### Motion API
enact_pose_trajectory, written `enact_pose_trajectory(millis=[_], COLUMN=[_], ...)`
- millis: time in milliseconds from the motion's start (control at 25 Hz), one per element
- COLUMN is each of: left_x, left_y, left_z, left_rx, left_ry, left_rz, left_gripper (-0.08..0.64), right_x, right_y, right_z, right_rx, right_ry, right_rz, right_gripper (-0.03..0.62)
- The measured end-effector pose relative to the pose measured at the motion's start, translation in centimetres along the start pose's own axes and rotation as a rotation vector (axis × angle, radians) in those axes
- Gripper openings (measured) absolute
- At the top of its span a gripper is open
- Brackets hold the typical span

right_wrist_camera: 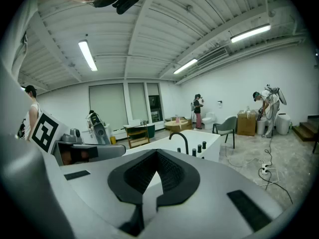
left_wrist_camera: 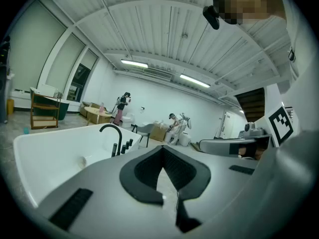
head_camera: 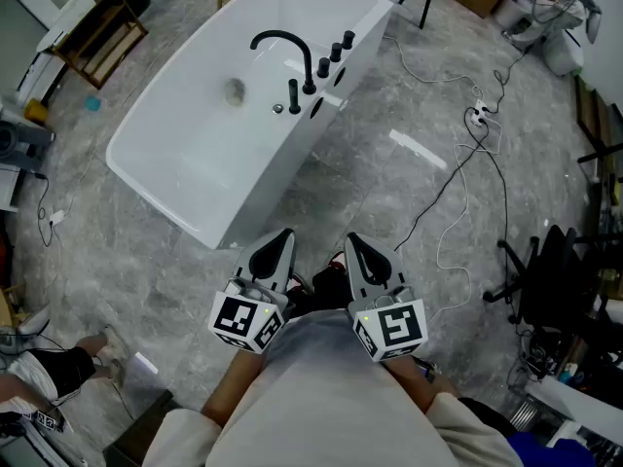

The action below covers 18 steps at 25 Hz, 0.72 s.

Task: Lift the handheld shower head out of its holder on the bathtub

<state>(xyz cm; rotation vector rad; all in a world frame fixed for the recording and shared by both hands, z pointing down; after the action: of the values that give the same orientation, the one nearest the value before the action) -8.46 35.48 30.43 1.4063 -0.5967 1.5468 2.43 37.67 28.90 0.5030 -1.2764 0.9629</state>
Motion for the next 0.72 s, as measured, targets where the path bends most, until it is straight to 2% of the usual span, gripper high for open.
enact_pose_trajectory(millis=[240, 560, 720], left_x=[-0.3, -1.0, -2.1], left_y=[-1.2, -2.8, -3.8], left_z=[2.7, 6.4, 7.9], left_rx=[-0.048, -0.037, -0.053], left_ry=[-0.021, -0.018, -0.062], left_rz=[-0.009, 0.010, 0.003], left_gripper=[0.005, 0.005, 0.005], right_x=[-0.1, -1.0, -1.4], right_y=[-2.9, -6.6, -8.5], right_z=[-0.1, 0.8, 0.8], right_rx=[-0.017, -0.035, -0.059], right_ry=[-0.003, -0.027, -0.041], right_rz=[-0.006, 0.025, 0.048], right_gripper=[0.018, 0.018, 0.018])
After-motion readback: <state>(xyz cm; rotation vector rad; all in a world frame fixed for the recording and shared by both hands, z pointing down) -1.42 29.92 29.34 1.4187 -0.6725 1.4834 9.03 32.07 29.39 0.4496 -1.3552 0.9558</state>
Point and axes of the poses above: the fingertips, and each gripper's own axes: z forward along the fingers, y to its left, x out of its underside, the point moved 1 cm from there along -z, backward along the fingers, and after that the axes turned 13 degrees about -x, right-handed, at the moved point
